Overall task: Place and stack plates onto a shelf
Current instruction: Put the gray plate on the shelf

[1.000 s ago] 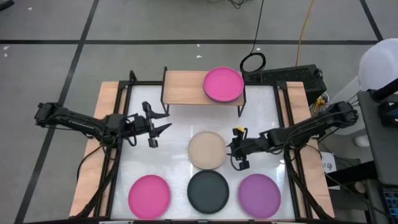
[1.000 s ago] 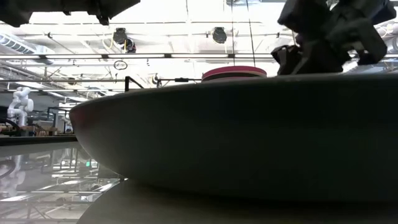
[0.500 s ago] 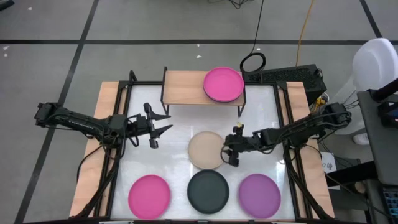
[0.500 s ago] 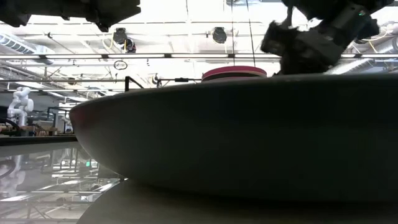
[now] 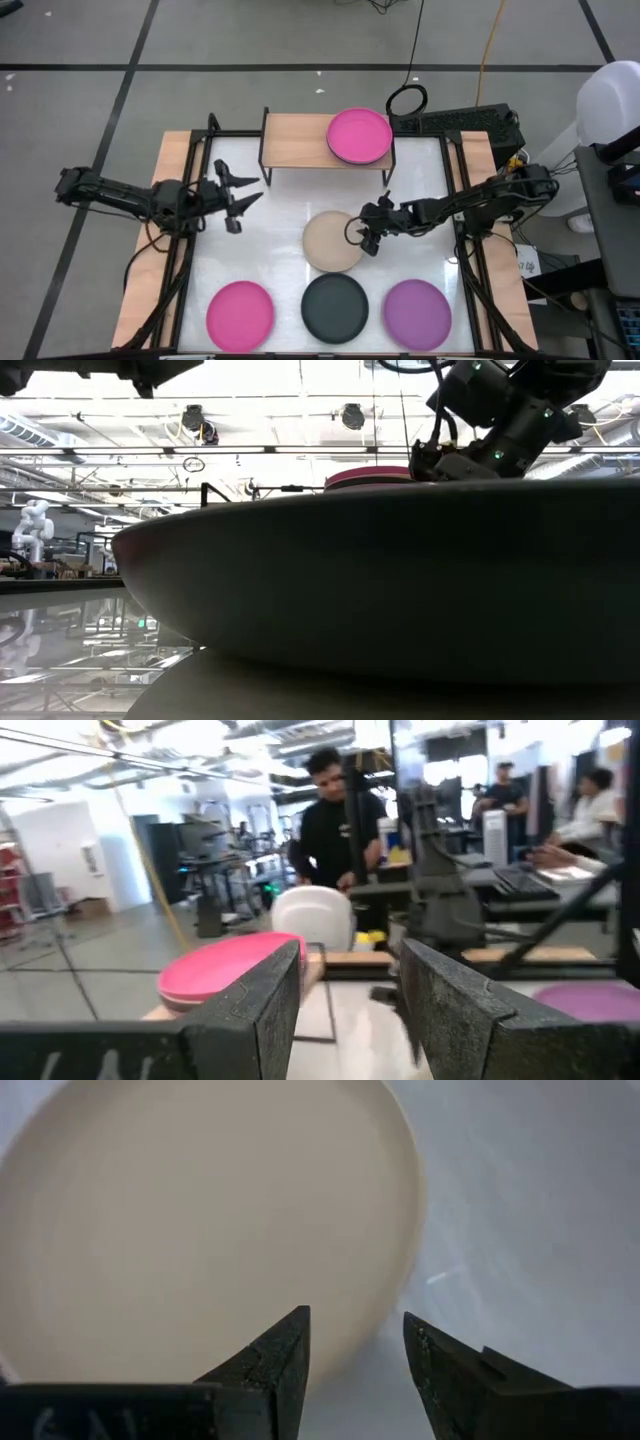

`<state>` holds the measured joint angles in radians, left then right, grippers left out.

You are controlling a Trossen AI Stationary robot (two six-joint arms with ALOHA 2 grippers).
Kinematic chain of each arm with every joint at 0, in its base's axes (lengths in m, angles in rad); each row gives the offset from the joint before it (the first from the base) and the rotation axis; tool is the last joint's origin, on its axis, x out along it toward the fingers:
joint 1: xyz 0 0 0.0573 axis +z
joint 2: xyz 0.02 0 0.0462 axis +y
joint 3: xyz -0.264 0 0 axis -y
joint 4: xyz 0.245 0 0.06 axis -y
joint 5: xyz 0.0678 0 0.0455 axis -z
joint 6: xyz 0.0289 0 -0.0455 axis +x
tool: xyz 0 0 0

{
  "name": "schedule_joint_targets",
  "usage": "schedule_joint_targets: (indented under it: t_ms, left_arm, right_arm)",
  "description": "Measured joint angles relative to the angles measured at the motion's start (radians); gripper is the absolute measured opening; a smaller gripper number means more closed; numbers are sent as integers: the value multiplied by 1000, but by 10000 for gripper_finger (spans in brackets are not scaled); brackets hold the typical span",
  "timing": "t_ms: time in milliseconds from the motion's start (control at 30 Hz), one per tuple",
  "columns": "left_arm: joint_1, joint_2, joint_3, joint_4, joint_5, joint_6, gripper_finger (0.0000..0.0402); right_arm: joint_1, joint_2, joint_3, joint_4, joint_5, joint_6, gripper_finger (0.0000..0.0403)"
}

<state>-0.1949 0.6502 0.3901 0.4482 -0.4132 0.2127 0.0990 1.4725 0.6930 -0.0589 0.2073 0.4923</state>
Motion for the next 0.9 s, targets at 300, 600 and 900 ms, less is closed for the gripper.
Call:
schedule_joint_targets:
  t_ms: [300, 600, 900]
  left_arm:
    - [-36, -16, 0, -25, 23, -17, 177]
    - [-104, -17, 0, 102, 180, 40, 177]
    - [-99, -15, 0, 4, 75, 10, 177]
  right_arm:
    - [-28, 0, 0, -1, -6, 18, 146]
    - [-48, 0, 0, -6, -29, 23, 146]
    - [-48, 0, -37, 40, -30, 45, 146]
